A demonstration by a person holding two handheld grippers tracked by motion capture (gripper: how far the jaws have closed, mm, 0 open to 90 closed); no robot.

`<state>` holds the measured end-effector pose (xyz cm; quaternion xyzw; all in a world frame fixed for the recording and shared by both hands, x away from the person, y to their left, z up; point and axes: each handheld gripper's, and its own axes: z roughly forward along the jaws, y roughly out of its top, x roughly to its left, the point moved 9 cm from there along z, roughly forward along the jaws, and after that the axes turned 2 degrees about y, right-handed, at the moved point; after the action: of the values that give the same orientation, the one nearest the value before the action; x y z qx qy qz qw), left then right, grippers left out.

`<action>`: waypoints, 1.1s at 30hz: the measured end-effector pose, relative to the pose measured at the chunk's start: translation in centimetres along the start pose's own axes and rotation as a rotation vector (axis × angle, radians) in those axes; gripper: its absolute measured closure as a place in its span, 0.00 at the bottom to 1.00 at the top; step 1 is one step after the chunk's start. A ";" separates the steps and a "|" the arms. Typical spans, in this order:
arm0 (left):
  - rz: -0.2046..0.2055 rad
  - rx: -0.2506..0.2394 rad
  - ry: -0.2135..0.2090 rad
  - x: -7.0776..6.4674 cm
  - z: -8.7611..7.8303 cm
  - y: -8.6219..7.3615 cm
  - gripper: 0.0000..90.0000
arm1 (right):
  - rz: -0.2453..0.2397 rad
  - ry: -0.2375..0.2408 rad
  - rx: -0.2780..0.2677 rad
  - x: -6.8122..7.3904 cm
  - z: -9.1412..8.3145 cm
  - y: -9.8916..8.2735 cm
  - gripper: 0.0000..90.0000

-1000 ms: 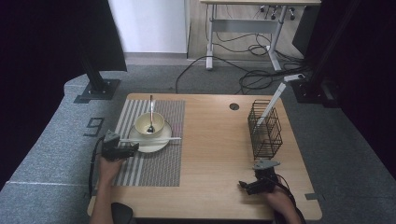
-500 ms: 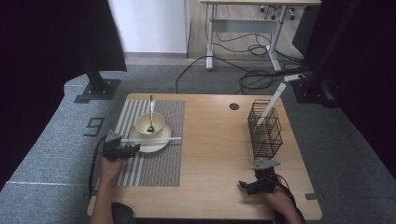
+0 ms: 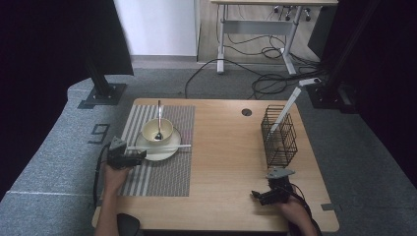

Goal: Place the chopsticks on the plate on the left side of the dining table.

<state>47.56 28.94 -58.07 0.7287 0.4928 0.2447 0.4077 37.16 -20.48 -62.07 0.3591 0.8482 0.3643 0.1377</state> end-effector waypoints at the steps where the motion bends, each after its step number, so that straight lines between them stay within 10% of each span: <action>1: -0.005 -0.002 -0.002 0.0 -0.1 0.0 0.00 | 0.000 0.000 0.000 0.0 0.0 0.0 0.00; 20: 0.006 -0.011 0.028 -0.1 -1.0 0.6 0.00 | 0.000 0.000 0.000 0.0 0.0 0.0 0.00; 26: -0.042 -0.061 -0.135 -3.9 -1.7 1.8 0.00 | 0.000 0.000 0.000 0.0 0.0 0.0 0.00; 33: 0.037 0.023 -0.178 -7.0 0.7 0.9 0.00 | -0.002 0.002 0.000 0.0 0.0 0.0 0.00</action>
<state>45.81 22.09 -57.41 0.7610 0.4440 0.1808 0.4370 37.13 -20.45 -62.07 0.3579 0.8487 0.3645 0.1371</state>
